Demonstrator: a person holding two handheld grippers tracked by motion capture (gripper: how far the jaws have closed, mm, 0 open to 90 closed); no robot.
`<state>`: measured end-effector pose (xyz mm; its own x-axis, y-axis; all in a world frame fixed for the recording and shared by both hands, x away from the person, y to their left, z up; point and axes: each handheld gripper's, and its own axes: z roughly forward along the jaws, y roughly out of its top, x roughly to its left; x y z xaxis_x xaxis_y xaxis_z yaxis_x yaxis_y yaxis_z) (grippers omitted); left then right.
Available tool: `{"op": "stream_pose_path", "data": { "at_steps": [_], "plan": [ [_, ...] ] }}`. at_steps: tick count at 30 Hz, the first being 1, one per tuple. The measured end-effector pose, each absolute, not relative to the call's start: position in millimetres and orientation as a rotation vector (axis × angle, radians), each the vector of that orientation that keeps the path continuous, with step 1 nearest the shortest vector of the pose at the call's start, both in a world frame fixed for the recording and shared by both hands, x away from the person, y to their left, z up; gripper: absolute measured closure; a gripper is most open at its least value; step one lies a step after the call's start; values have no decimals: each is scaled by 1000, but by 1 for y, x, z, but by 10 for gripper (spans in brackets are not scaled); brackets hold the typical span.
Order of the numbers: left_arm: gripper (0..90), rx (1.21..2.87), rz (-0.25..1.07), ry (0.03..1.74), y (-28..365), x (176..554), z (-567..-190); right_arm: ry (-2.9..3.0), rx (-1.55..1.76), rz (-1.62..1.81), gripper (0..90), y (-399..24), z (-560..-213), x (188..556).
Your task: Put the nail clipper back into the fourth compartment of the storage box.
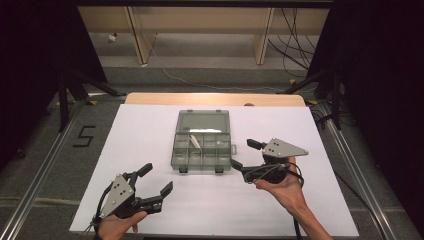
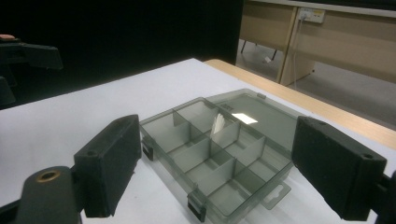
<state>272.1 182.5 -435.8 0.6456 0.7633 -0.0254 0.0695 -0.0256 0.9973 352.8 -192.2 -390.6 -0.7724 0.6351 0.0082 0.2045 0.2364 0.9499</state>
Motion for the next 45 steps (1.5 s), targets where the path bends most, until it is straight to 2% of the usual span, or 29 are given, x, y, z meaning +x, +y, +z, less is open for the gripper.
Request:
{"op": "stream_pose_path", "data": {
  "at_steps": [45],
  "plan": [
    [158, 1518, 639, 716, 182, 272, -436, 2125, 790, 1559, 166, -220, -435, 312]
  ]
}}
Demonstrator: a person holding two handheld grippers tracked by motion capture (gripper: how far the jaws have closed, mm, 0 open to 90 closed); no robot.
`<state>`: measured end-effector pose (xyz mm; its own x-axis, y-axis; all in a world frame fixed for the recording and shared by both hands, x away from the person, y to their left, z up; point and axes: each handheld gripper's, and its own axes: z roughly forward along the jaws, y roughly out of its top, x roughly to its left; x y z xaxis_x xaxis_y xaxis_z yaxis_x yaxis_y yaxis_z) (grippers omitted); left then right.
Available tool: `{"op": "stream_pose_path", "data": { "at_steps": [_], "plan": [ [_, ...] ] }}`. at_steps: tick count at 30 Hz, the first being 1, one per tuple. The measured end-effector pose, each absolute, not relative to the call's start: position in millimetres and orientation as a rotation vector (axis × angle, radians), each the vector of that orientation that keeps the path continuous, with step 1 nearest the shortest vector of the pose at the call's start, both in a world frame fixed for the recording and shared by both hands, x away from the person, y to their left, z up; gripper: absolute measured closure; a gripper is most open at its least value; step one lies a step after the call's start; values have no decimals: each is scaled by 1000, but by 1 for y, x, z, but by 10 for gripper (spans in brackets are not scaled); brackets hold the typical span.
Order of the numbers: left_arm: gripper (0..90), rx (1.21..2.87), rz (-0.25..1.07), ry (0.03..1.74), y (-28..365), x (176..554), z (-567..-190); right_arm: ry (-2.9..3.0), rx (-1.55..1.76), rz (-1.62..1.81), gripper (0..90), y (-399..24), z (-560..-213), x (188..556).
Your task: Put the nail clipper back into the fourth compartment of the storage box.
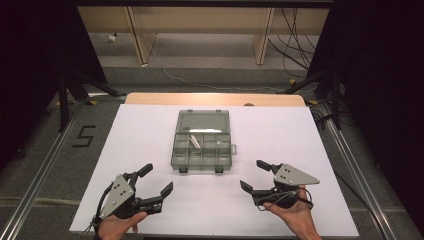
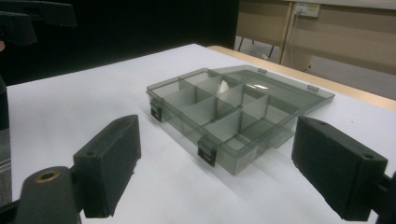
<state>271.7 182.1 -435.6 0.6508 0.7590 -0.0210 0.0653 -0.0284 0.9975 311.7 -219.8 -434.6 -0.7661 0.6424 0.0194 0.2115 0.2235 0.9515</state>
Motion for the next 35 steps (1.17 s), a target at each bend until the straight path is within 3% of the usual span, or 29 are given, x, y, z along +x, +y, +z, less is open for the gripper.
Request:
{"op": "stream_pose_path", "data": {
  "at_steps": [35],
  "plan": [
    [158, 1516, 636, 719, 182, 271, -435, 2066, 809, 1586, 165, -232, -436, 304]
  ]
}}
